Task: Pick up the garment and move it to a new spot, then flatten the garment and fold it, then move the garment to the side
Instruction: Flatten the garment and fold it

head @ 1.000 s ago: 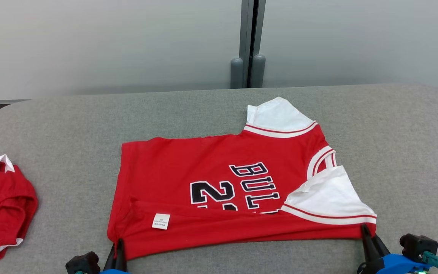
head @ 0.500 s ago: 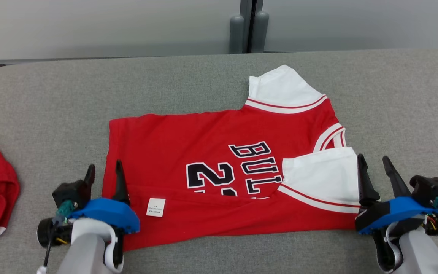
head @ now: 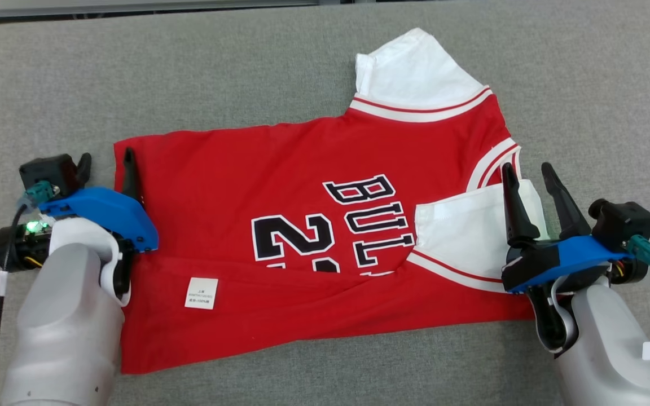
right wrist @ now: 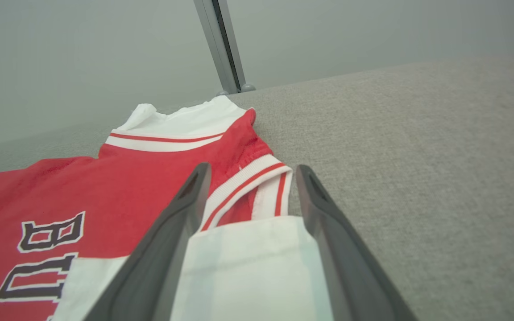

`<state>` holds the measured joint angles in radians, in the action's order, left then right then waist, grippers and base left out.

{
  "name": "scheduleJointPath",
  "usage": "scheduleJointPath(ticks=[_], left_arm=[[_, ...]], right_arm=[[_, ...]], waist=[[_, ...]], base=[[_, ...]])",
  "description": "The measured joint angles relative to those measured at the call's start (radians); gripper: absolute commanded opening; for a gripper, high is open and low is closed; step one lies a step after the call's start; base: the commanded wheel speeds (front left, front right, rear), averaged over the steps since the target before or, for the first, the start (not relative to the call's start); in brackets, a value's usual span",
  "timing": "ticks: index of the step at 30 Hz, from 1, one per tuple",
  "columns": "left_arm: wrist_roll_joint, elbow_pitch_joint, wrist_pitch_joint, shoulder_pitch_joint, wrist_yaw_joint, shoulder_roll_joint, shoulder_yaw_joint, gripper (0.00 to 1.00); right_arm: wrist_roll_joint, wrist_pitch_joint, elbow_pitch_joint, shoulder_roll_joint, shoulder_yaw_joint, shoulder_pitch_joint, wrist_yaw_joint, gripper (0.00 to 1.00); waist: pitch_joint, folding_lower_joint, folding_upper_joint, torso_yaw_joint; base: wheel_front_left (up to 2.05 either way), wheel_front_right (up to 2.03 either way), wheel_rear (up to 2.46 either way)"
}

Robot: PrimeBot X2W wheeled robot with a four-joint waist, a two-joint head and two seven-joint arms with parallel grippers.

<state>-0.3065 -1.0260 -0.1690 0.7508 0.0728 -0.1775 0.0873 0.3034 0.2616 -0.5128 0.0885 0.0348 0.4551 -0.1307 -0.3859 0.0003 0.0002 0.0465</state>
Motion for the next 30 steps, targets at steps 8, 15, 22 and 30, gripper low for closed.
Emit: scheduleJointPath(ticks=[8, 15, 22, 30], left_arm=[[-0.035, -0.079, -0.036, 0.055, 0.034, 0.023, 0.013, 1.0], [-0.026, -0.123, -0.049, 0.086, 0.051, 0.059, 0.076, 0.0], [-0.028, -0.137, -0.066, 0.115, 0.052, 0.085, 0.11, 0.0], [-0.021, -0.089, -0.093, 0.143, 0.05, 0.125, 0.154, 0.0]], right_arm=[[0.009, 0.0, 0.003, 0.029, 0.023, 0.052, 0.0, 1.0], [-0.003, 0.0, -0.041, 0.078, 0.06, 0.165, 0.0, 1.0], [-0.013, -0.011, -0.182, 0.125, 0.096, 0.34, 0.0, 1.0], [-0.032, -0.154, -0.424, 0.212, 0.154, 0.576, 0.0, 1.0]], waist=[[-0.033, -0.0004, -0.0001, 0.0], [-0.044, -0.0004, -0.0001, -0.026], [-0.061, -0.0003, -0.0001, -0.062], [-0.104, -0.0002, 0.0, -0.162]], base=[[0.0, 0.0, 0.0], [0.0, 0.0, 0.0], [0.0, 0.0, 0.0], [0.0, 0.0, 0.0]])
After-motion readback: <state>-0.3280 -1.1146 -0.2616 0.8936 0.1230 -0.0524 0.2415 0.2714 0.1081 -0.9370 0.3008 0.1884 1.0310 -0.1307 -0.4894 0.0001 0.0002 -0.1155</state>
